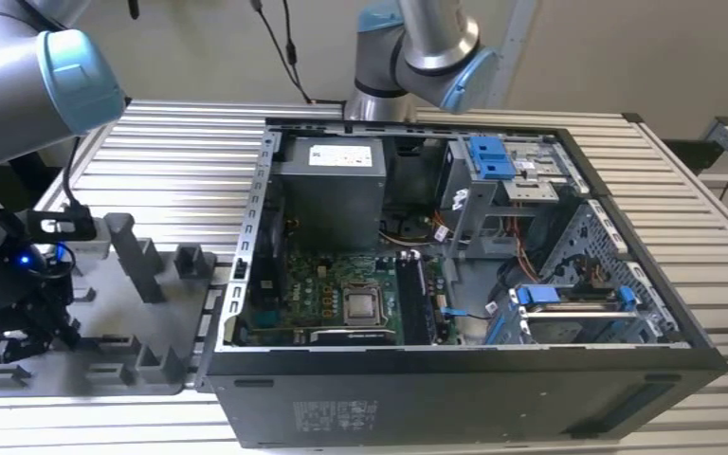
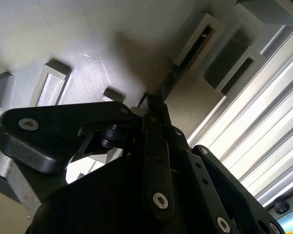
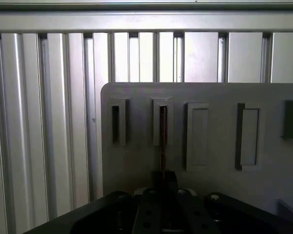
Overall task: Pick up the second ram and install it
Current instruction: 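Pick up the second ram and move it above second insertion slot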
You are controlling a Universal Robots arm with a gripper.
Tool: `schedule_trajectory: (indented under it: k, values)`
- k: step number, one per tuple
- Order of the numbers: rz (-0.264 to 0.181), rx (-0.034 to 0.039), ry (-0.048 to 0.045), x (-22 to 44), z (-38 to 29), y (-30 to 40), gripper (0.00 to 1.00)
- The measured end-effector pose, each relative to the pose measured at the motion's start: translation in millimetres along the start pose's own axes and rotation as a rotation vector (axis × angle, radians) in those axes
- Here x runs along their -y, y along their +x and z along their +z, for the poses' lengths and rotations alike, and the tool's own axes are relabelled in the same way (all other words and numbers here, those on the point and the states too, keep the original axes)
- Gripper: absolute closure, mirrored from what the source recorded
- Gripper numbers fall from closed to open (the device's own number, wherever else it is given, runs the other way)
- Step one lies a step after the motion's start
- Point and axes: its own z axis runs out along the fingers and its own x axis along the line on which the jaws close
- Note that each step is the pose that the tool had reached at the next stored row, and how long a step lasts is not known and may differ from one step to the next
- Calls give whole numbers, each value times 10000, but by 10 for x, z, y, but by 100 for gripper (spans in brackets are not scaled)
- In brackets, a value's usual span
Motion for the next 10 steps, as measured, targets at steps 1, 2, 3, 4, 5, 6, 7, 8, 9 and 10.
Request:
schedule_trajectory:
  k: [1,2,3,4,5,6,7,8,9,10]
  values:
    - [-1,0,0,0,0,0,86]
    - [-1,0,0,0,0,0,86]
    - [-2,0,0,0,0,0,86]
    - [-3,0,0,0,0,0,86]
    - [-4,0,0,0,0,0,86]
    - [-5,0,0,0,0,0,86]
    - [-6,0,0,0,0,0,86]
    - [-6,0,0,0,0,0,86]
    - [-7,0,0,0,0,0,86]
    - [-8,0,0,0,0,0,86]
